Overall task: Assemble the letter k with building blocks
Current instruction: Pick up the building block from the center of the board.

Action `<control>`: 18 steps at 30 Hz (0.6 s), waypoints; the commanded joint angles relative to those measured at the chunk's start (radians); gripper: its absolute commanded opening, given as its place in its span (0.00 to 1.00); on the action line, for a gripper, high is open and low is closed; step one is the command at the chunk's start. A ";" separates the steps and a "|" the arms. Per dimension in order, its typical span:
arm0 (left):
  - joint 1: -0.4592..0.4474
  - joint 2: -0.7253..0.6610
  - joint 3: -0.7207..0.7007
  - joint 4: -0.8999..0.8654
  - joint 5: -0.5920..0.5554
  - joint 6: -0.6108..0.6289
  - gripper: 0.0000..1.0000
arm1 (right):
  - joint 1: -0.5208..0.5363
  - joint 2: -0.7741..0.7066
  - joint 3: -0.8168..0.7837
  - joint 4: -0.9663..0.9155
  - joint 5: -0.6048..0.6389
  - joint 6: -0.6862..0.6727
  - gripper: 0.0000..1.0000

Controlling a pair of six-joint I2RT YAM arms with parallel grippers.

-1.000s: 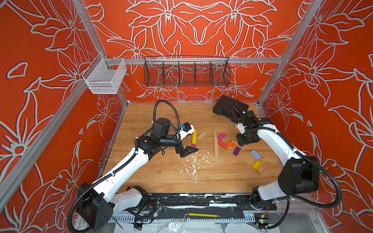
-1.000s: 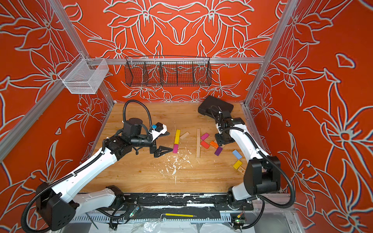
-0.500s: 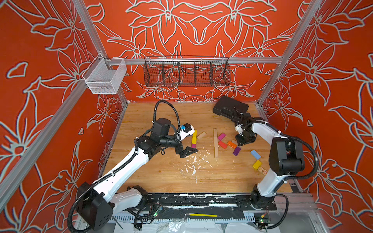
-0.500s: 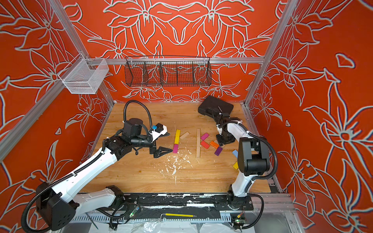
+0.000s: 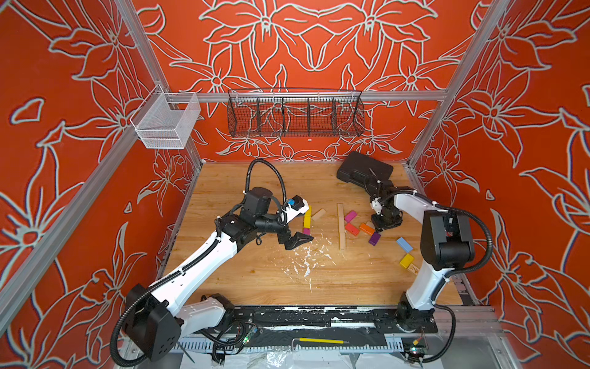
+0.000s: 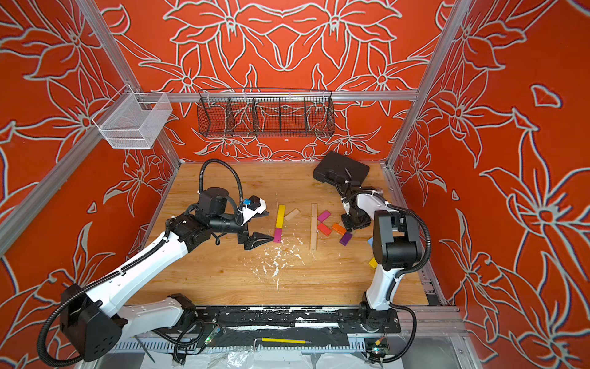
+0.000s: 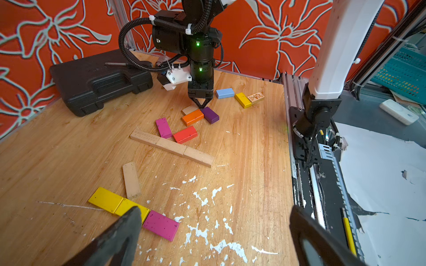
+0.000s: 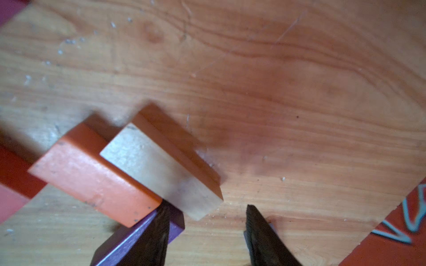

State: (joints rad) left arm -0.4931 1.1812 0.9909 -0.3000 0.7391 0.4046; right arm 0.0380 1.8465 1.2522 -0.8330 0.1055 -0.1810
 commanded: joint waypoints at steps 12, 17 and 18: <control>-0.004 0.008 0.016 -0.021 -0.028 0.030 0.97 | -0.003 0.116 0.108 -0.029 -0.016 -0.017 0.52; -0.004 0.010 0.020 -0.025 -0.035 0.028 0.97 | -0.004 0.150 0.149 -0.050 0.018 0.004 0.51; -0.004 0.008 0.021 -0.026 -0.035 0.029 0.97 | -0.004 0.154 0.154 -0.051 0.014 0.007 0.51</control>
State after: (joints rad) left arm -0.4931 1.1847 0.9909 -0.3073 0.7033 0.4122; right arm 0.0380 1.9736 1.3804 -0.8623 0.1020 -0.1791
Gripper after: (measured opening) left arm 0.975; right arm 0.515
